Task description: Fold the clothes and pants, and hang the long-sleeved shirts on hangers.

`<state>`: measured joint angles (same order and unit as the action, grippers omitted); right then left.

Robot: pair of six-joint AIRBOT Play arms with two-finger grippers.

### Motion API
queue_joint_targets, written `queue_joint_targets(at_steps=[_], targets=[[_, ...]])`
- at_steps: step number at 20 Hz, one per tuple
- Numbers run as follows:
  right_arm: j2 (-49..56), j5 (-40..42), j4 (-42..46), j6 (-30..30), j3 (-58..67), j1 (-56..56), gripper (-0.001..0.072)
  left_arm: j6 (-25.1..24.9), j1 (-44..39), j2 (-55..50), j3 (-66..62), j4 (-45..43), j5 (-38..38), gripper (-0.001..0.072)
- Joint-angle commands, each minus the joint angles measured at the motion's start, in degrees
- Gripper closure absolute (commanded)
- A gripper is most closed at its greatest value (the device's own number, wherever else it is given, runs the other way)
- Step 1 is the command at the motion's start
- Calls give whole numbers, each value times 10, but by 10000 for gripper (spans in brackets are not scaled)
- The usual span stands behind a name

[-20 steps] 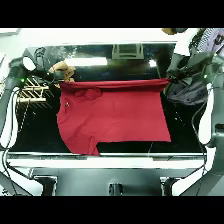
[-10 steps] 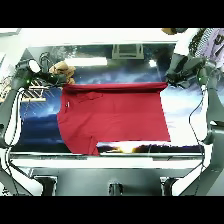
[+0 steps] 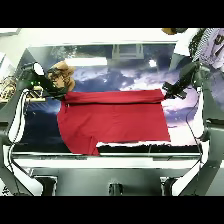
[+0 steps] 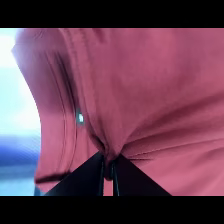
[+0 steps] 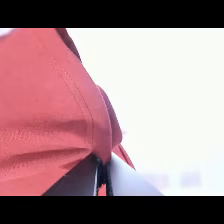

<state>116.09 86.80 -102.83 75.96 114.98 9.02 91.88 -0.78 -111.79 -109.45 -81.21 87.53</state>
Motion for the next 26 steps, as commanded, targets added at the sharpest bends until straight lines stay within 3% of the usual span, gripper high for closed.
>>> queue_joint_targets(at_steps=[1,9,10,11,12,13,14,15,17,20,23,26], targets=[[11,34,0,-4,0,0,683,-4,0,-10,0,0,55,694],[25,55,-1,-3,-2,0,680,-1,0,-11,0,0,70,691],[26,56,-4,-3,-4,0,653,3,0,-12,0,0,70,682],[26,58,-7,-3,-4,0,587,3,0,-13,0,0,70,609],[26,64,-16,0,-3,0,491,3,0,-14,0,0,70,423],[26,76,-26,11,-3,0,454,3,0,-13,0,0,70,232],[24,95,-32,34,-3,0,453,2,1,-11,-1,0,76,125],[17,114,-29,63,-3,1,443,-4,5,-6,0,0,89,126],[-12,114,-36,92,-4,16,333,4,20,17,2,0,100,127],[-77,74,-64,133,-20,78,331,7,64,104,91,10,99,128],[-150,58,-144,171,-128,149,331,0,127,244,321,34,49,130],[-229,23,-178,211,-276,169,331,-7,168,401,564,115,-25,130]])
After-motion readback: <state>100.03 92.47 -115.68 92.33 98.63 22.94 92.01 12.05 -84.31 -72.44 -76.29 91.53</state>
